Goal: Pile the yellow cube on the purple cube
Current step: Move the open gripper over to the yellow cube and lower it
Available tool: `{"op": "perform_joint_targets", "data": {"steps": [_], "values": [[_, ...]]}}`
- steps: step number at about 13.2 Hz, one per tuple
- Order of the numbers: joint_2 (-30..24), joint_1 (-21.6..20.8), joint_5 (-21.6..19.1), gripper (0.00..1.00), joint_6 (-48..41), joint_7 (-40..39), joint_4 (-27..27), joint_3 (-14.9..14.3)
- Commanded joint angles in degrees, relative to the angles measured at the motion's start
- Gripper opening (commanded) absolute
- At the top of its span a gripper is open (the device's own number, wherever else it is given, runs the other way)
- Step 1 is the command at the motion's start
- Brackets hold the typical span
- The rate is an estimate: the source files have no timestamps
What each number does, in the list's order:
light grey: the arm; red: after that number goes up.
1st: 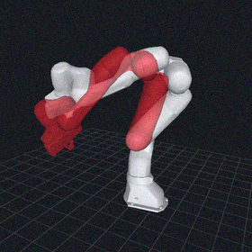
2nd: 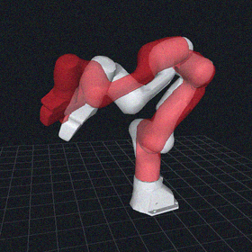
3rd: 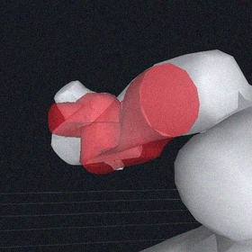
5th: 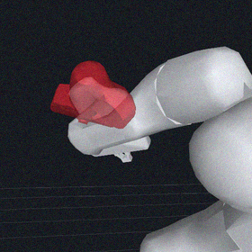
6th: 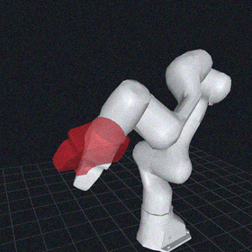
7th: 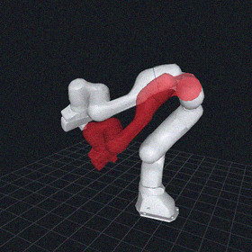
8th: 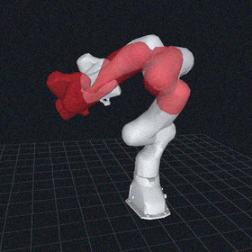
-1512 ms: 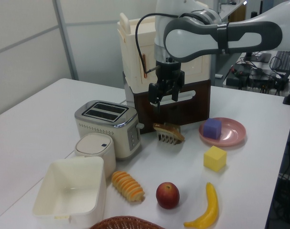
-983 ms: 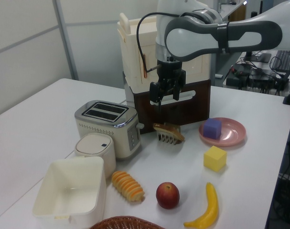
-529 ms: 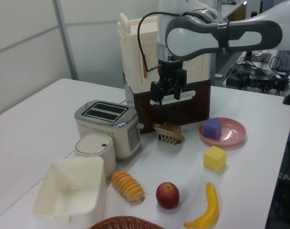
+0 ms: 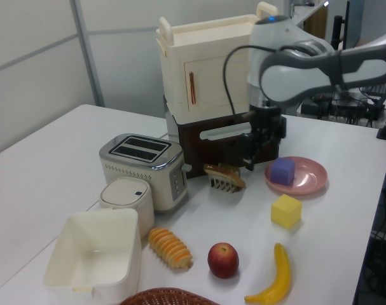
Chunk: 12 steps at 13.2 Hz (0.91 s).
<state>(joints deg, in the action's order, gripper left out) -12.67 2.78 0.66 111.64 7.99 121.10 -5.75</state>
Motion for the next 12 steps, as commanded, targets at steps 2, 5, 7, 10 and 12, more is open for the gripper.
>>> {"op": "perform_joint_targets", "data": {"steps": [2, 5, 7, 10, 12], "values": [[-3.06, 1.87, -0.31, 1.00, 7.27, -5.34, 8.44, -5.41], [-3.76, 1.98, -0.13, 1.00, 12.35, -10.61, 13.79, -9.44], [-4.29, 1.36, 0.66, 1.00, 14.65, -10.62, 16.26, -9.90], [-3.41, -1.54, 2.40, 1.00, 14.13, -5.72, 16.36, -9.98], [-1.05, -3.82, 6.53, 1.00, 14.22, -1.41, 16.27, -10.25]]}}
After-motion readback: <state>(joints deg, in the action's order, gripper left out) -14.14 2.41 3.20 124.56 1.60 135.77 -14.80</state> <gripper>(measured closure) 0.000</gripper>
